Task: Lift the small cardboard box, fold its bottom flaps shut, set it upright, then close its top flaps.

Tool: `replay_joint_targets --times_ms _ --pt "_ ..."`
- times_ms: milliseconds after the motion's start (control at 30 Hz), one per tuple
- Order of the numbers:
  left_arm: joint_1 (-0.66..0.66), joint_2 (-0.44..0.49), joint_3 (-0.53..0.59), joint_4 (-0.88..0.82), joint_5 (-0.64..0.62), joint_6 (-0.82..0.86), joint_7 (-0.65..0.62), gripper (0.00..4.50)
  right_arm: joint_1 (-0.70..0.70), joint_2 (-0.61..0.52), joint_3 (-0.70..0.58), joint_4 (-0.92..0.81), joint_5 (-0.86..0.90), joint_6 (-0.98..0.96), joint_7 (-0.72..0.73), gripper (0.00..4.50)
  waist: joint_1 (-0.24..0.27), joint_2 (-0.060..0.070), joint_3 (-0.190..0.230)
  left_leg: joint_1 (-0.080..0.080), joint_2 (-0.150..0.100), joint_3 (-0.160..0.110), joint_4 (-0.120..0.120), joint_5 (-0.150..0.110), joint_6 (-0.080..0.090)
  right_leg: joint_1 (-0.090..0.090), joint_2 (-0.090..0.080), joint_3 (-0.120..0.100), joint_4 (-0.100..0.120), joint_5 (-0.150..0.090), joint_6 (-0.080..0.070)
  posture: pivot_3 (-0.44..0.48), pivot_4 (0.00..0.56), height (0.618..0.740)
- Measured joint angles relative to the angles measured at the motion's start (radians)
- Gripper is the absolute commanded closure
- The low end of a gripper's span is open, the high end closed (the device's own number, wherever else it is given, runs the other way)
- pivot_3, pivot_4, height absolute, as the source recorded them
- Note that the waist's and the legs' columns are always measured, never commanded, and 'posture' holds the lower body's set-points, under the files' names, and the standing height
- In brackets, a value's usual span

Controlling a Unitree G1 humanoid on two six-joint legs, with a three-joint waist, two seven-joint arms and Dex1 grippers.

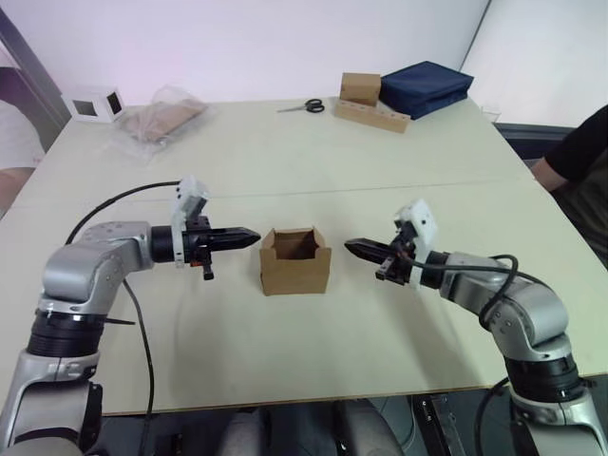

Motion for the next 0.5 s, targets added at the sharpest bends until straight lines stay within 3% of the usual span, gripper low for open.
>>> replay_joint_targets --times_ms 500 --pt "0.019 -0.039 -0.054 -0.003 0.054 -0.047 0.049 4.46 -0.089 0.105 0.104 0.201 -0.071 -0.099 0.087 4.5 0.0 0.0 -0.002 0.002 0.0 0.0 0.0 0.001 -0.002 0.001 0.0 0.0 0.0 0.0 0.0 0.0 0.15 0.74"
